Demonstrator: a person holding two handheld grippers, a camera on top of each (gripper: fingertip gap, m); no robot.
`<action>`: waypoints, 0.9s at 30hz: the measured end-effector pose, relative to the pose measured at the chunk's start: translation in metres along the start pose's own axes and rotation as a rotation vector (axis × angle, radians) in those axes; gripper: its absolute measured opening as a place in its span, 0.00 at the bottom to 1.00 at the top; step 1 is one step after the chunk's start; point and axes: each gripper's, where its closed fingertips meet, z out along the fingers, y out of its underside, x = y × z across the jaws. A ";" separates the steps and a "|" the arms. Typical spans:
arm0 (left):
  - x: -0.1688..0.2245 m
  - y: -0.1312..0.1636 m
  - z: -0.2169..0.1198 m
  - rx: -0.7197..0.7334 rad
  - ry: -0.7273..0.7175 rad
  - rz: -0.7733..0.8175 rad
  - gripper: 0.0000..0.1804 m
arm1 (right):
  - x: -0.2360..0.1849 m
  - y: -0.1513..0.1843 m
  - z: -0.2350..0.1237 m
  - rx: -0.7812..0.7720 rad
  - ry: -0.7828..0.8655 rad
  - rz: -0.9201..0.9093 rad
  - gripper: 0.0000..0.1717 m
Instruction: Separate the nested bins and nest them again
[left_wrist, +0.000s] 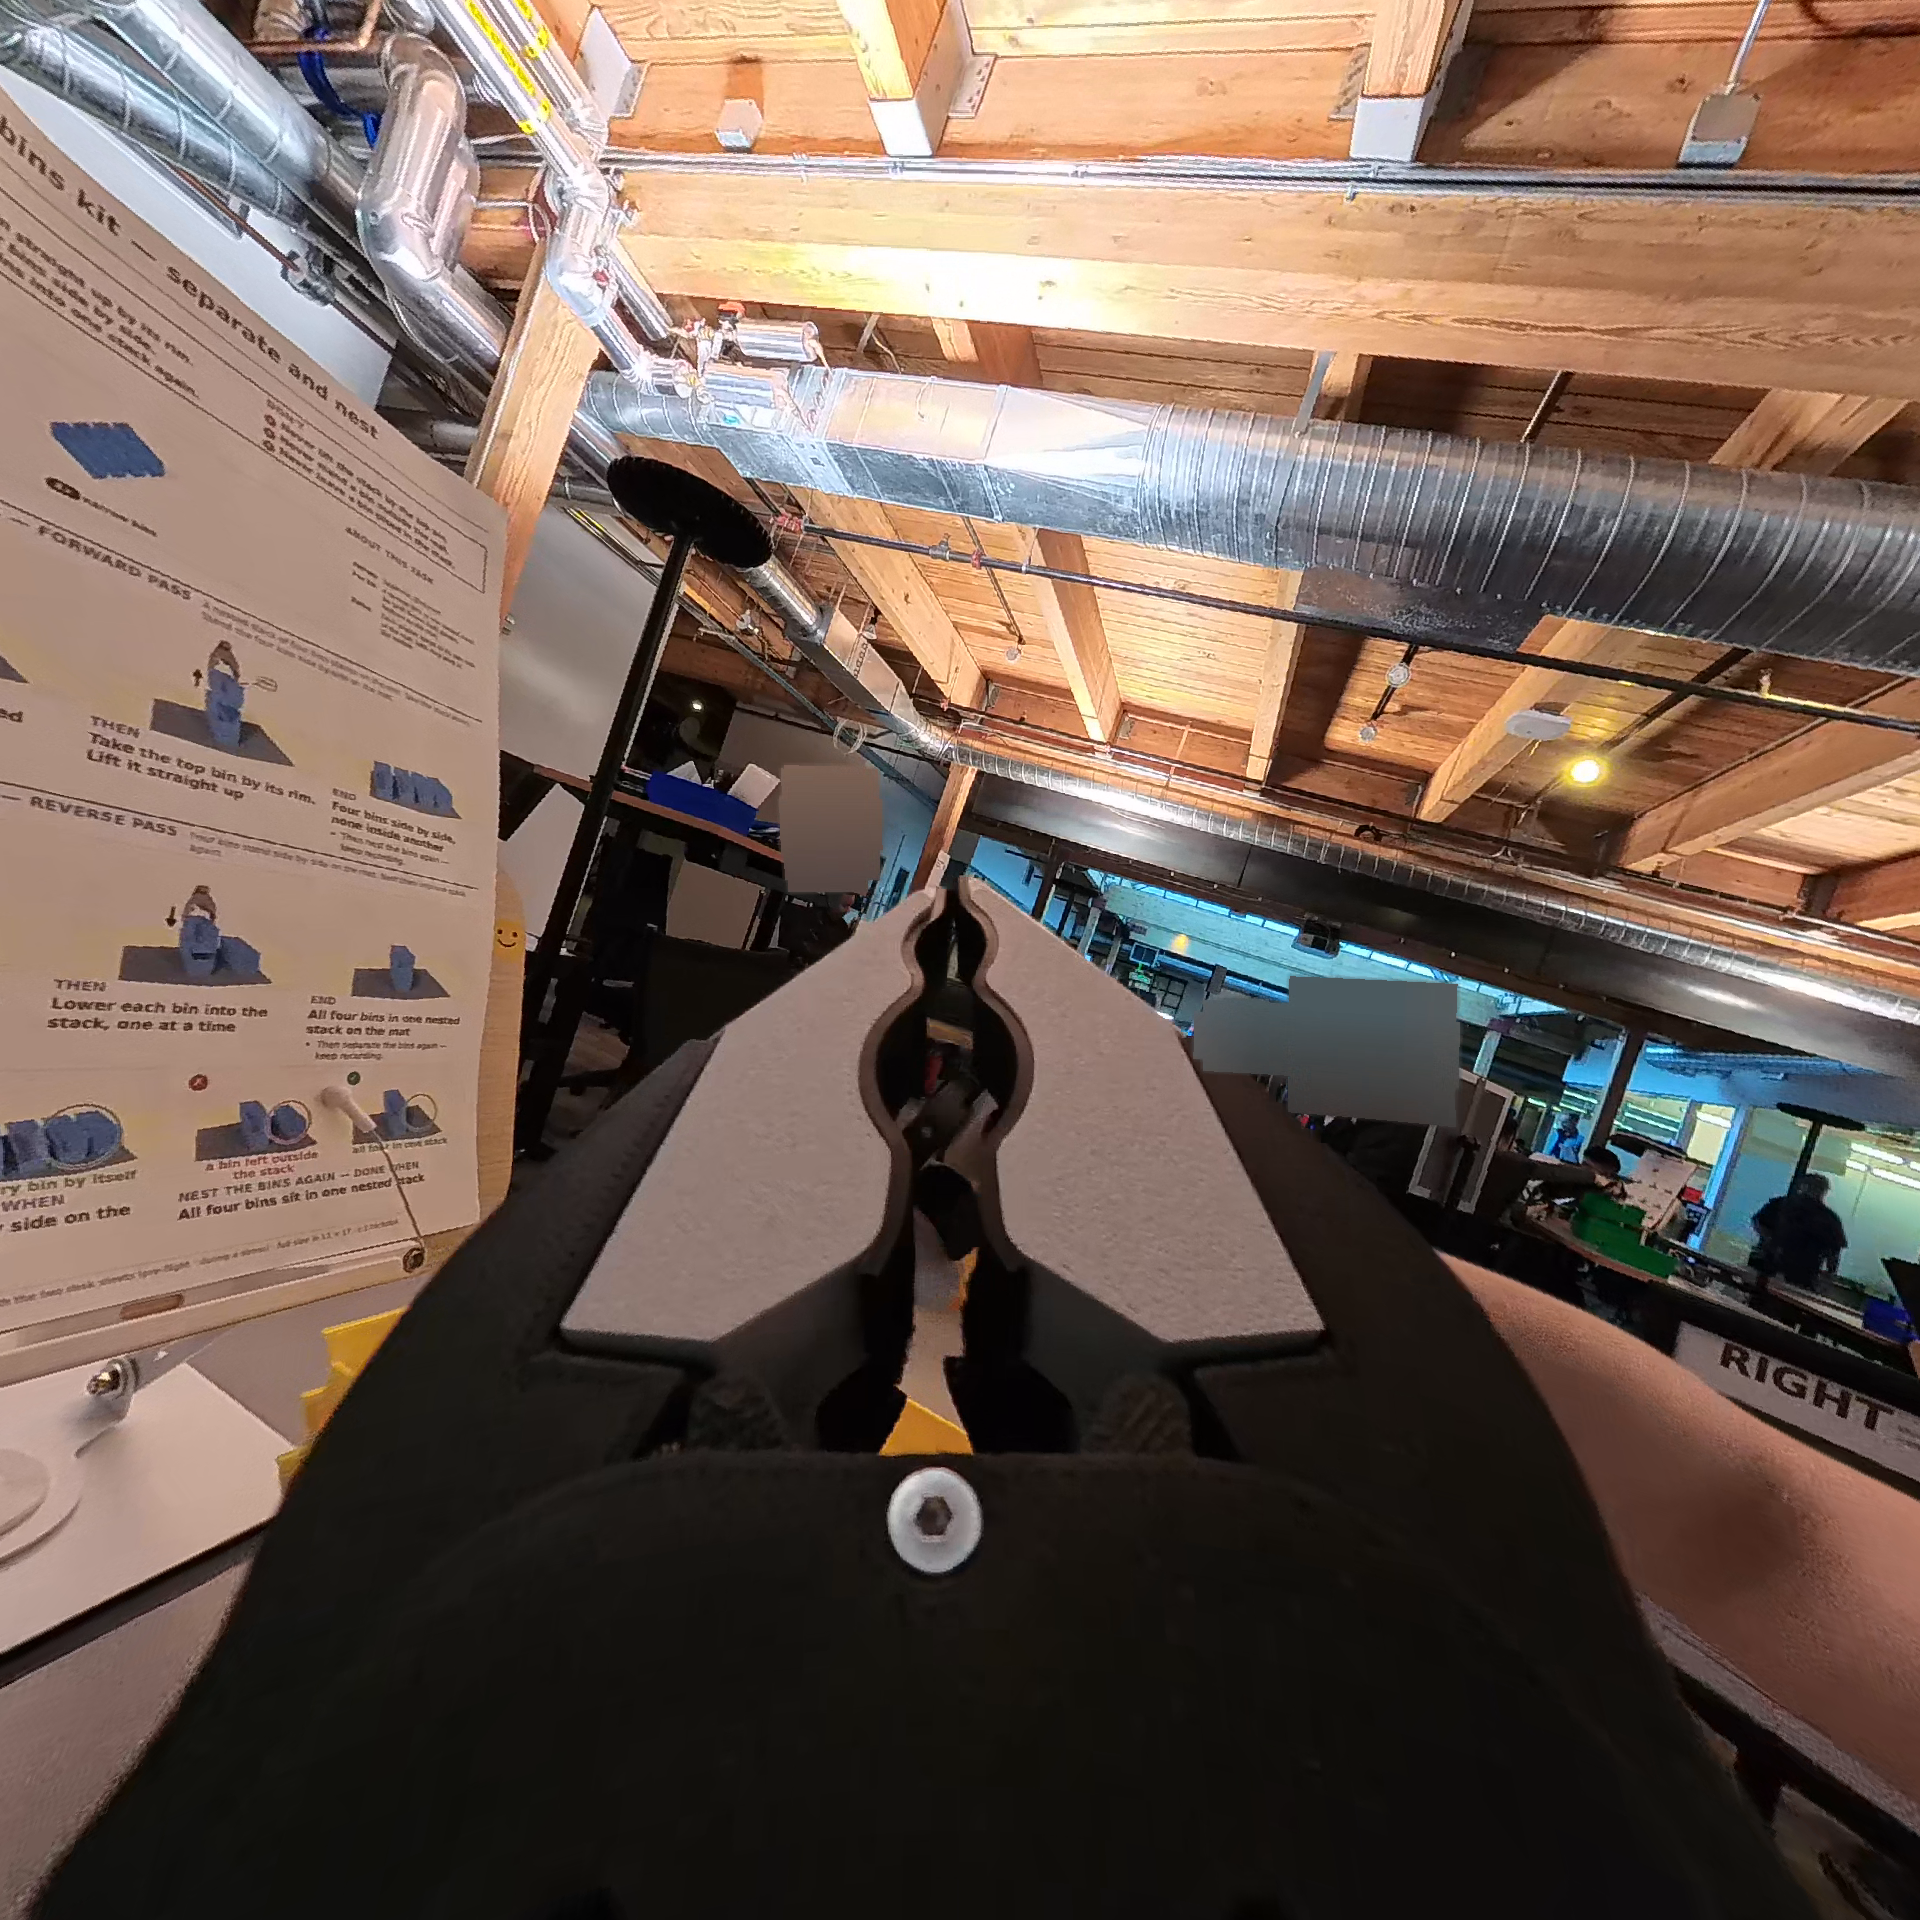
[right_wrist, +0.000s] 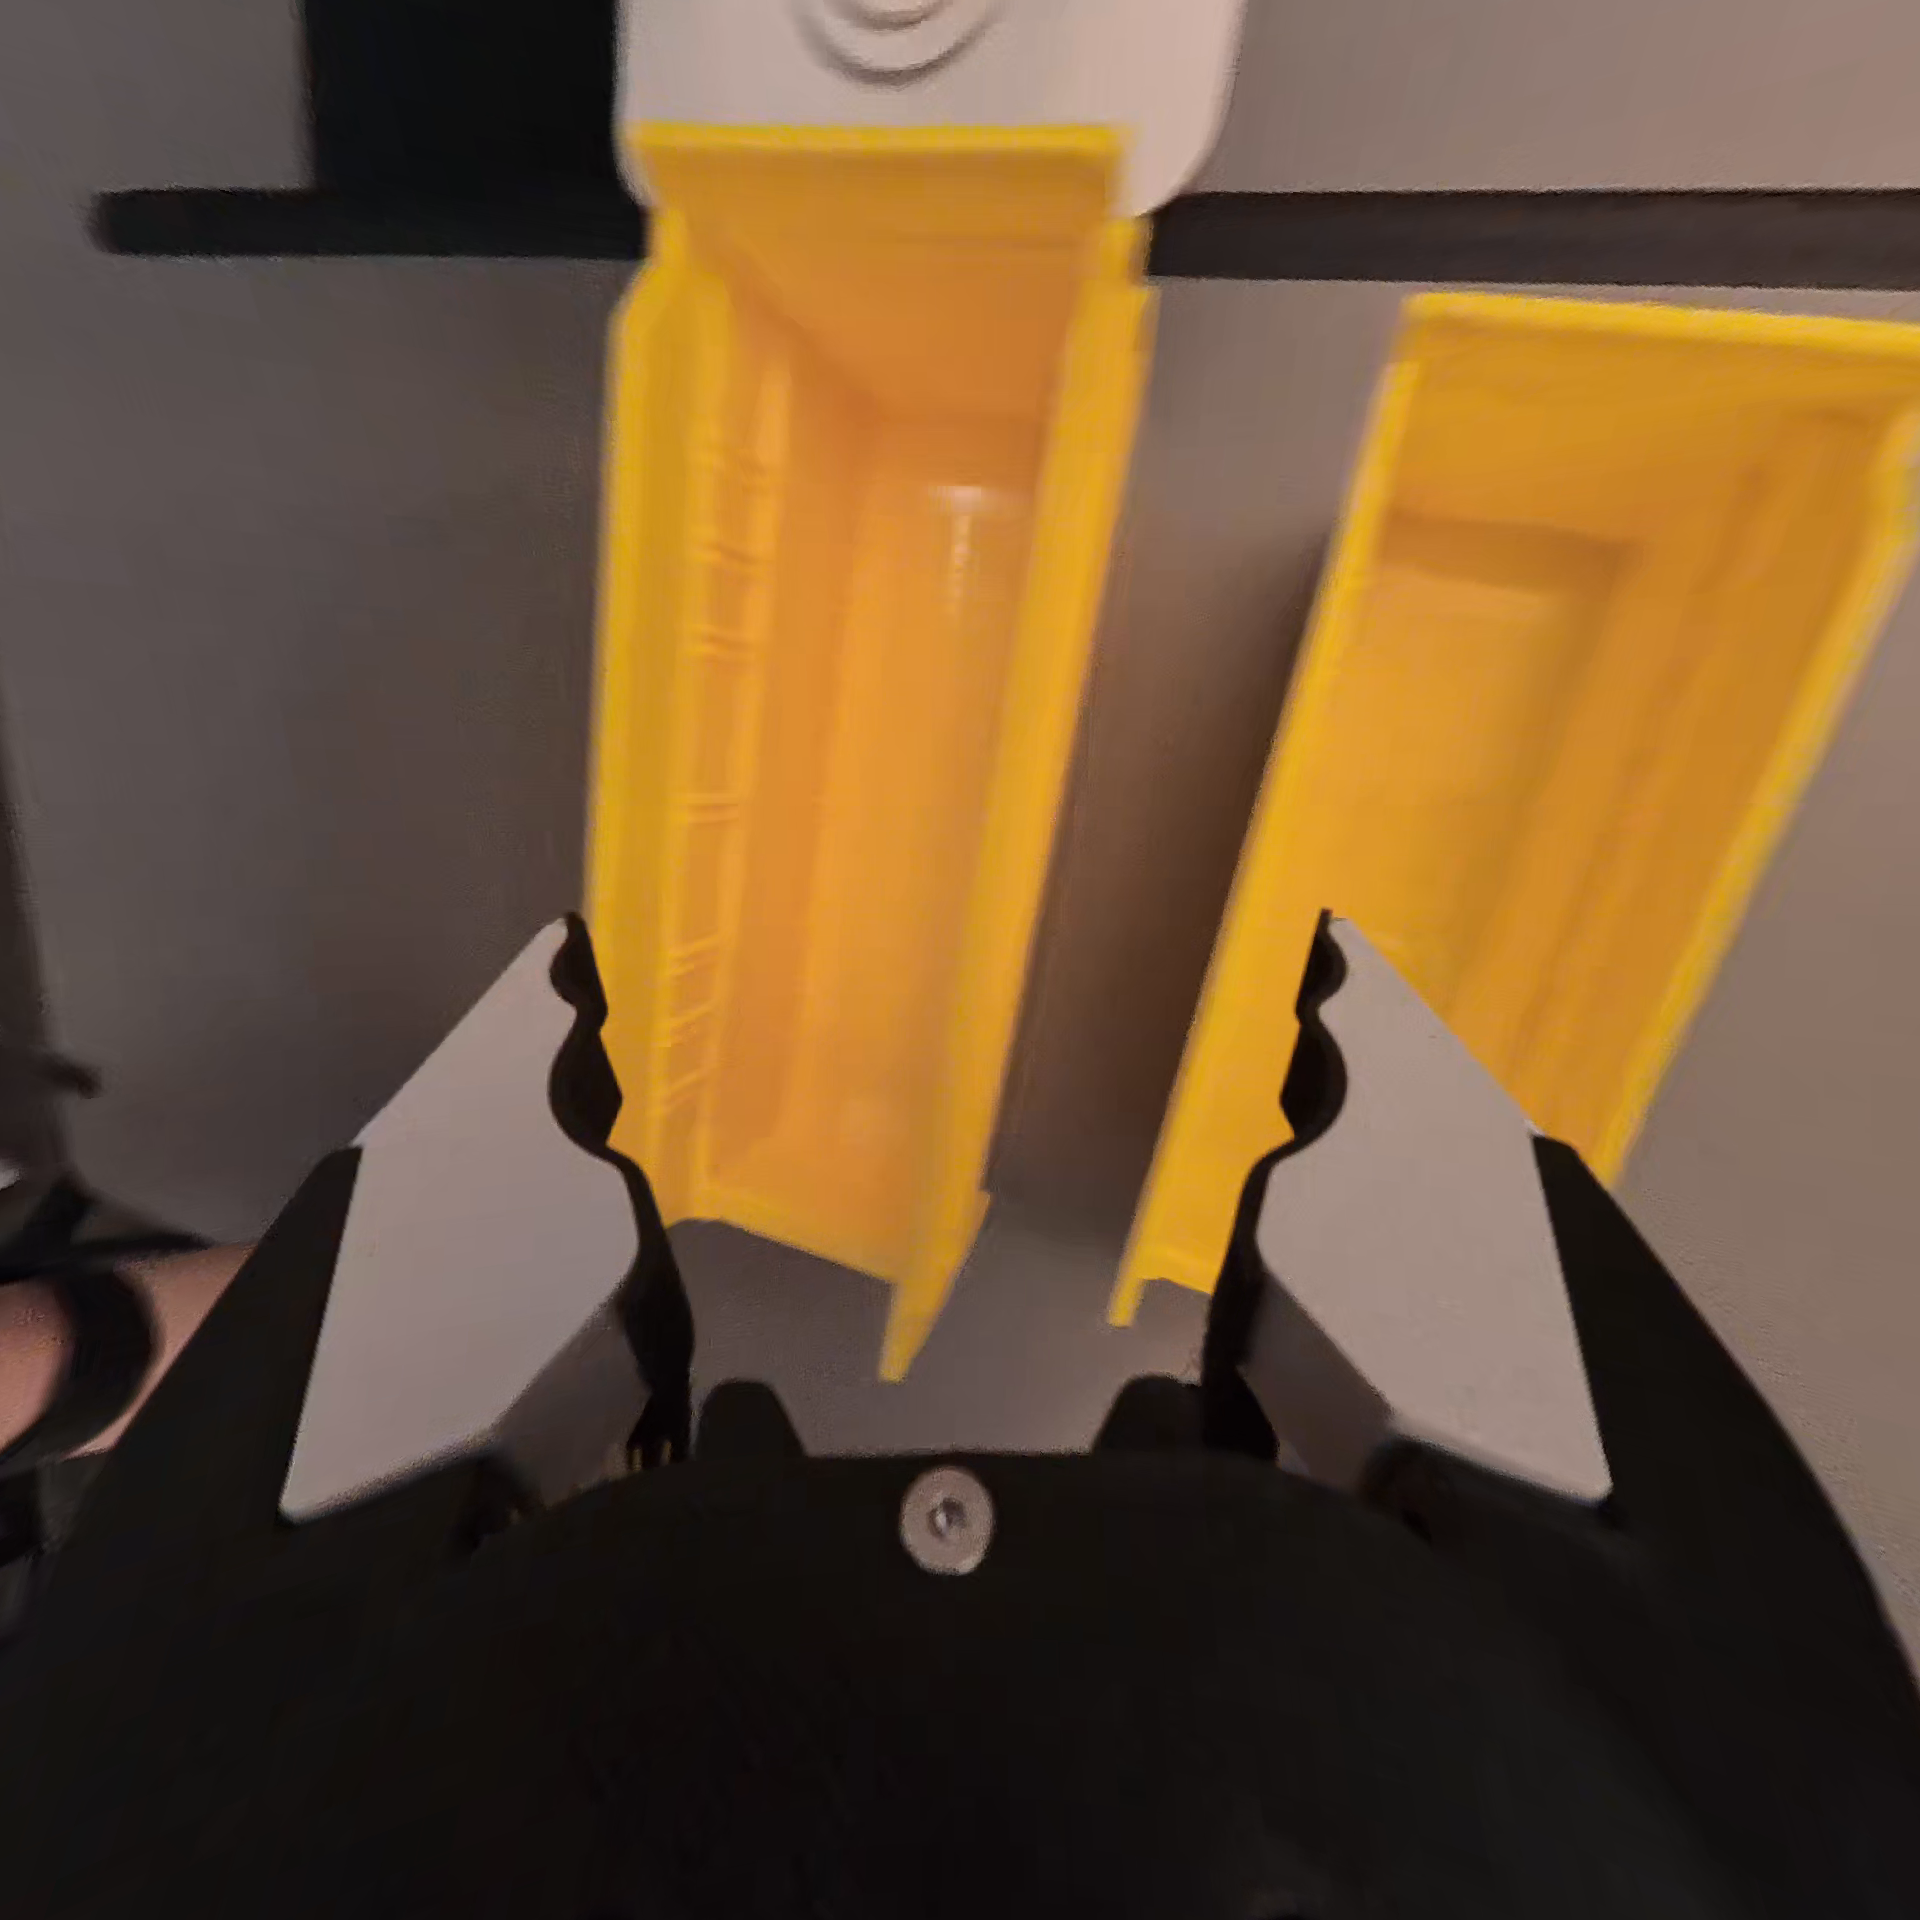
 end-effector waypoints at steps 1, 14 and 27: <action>0.001 0.000 0.000 -0.001 0.005 -0.005 0.00 | -0.015 0.004 0.005 -0.021 -0.023 -0.004 0.78; -0.001 -0.005 -0.005 0.015 0.001 -0.009 0.00 | -0.034 0.037 0.062 -0.293 0.297 -0.130 0.81; 0.002 -0.008 -0.006 0.024 0.015 -0.015 0.00 | -0.030 0.045 0.065 -0.390 0.357 -0.104 0.69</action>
